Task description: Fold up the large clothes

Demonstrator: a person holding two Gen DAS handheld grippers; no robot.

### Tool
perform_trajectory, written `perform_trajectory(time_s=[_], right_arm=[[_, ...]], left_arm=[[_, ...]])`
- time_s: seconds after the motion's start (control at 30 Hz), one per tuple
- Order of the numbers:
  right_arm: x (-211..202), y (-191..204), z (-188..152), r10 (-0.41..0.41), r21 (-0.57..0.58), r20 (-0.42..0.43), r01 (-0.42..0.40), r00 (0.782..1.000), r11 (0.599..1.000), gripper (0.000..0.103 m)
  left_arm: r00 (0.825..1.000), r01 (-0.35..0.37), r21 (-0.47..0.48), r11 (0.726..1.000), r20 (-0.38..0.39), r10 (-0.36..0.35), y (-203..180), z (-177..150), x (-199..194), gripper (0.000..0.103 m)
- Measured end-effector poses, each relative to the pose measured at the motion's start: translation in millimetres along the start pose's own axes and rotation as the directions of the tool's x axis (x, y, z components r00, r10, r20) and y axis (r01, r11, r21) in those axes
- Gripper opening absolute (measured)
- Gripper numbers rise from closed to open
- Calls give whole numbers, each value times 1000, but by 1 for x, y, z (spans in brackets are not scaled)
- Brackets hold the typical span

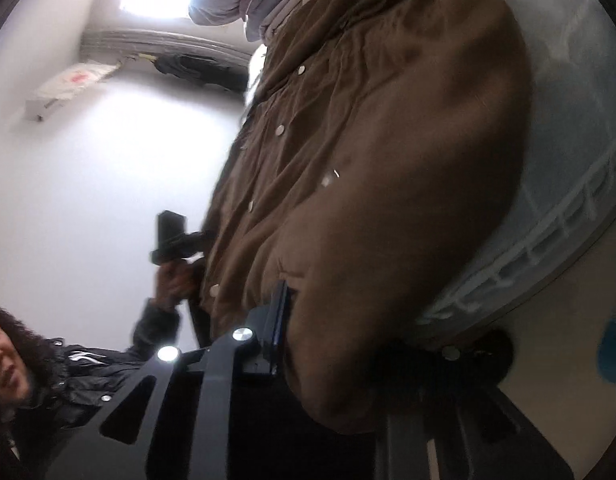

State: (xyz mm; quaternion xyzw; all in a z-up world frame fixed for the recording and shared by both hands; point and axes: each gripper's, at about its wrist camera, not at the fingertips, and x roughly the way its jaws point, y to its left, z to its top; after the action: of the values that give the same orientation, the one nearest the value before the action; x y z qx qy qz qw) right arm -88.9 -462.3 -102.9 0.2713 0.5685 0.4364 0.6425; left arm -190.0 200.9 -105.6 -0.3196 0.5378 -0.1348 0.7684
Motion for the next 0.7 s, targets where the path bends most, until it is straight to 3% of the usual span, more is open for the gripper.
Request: perform_trajectory(time_s=[0.1, 0.2, 0.43, 0.6, 0.7], right_arm=[[9, 13, 10, -103, 2, -34, 103, 994, 995, 15], [1, 36, 15, -153, 18, -11, 153, 988, 988, 13], [-34, 113, 14, -21, 16, 169, 18, 985, 1000, 12], [-56, 128, -10, 88, 6, 283, -94, 955, 996, 12], [-72, 131, -31, 92, 8, 324, -100, 942, 995, 12]], left_arm=[[1000, -8, -8, 1000, -18, 8, 2, 2, 3, 7], [1000, -3, -23, 1000, -10, 3, 1, 2, -2, 7], [992, 89, 21, 996, 83, -91, -29, -1, -36, 6], [982, 137, 86, 987, 119, -147, -57, -10, -62, 6], [975, 158, 123, 980, 136, -174, -68, -21, -79, 6]])
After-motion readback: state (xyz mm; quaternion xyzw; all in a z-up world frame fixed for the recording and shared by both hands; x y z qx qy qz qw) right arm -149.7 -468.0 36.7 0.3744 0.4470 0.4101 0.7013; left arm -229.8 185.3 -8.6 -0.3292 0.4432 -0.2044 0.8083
